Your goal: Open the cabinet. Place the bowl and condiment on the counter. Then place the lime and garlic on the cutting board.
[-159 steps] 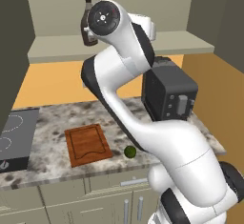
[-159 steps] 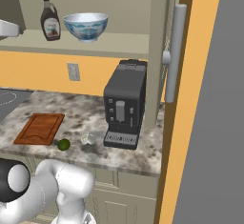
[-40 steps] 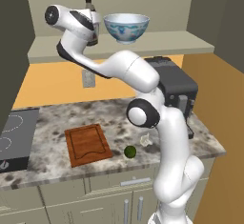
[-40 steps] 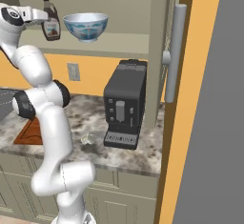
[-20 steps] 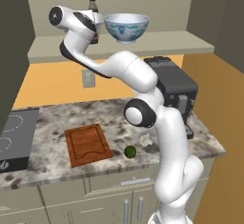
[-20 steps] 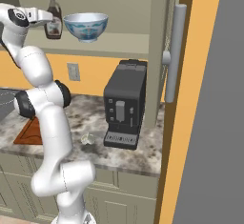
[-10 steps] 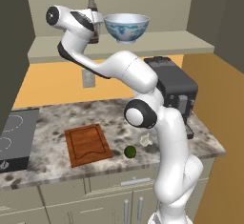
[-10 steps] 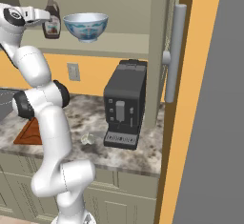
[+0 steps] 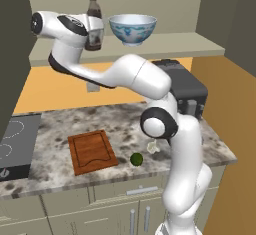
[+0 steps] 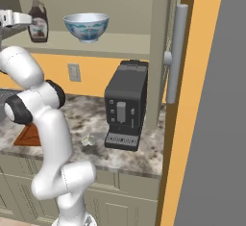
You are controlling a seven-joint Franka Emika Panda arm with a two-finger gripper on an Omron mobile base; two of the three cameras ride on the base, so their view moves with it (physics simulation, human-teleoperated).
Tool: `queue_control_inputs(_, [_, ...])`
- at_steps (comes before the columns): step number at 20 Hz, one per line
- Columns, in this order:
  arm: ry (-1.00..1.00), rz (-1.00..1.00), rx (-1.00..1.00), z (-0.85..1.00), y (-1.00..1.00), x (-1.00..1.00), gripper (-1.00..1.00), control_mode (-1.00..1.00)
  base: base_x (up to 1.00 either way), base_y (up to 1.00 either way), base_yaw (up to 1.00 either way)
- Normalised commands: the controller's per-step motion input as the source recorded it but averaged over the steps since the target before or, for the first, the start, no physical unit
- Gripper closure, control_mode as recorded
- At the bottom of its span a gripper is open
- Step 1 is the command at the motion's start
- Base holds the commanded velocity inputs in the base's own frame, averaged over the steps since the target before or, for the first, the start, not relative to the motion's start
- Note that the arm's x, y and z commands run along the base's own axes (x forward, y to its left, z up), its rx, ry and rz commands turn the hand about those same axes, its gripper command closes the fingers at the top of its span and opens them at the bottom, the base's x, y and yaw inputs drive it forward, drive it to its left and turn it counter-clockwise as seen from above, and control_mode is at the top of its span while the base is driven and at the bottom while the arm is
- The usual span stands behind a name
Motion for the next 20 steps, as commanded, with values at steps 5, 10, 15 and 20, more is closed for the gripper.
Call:
queue_control_inputs(5, [-0.03, -0.02, 0.0, 0.02, -0.36, -1.0, 1.0, -1.0, 0.0, 0.0, 0.0])
queue_control_inputs(10, [-0.14, 0.0, 0.01, -0.02, -0.83, -1.0, 1.0, -1.0, 0.0, 0.0, 0.0])
queue_control_inputs(15, [-0.18, 0.0, 0.0, -0.22, -0.6, -1.0, 1.0, -1.0, 0.0, 0.0, 0.0])
queue_control_inputs(20, [-0.12, 0.0, 0.0, 0.0, -0.14, -1.0, 1.0, -1.0, 0.0, 0.0, 0.0])
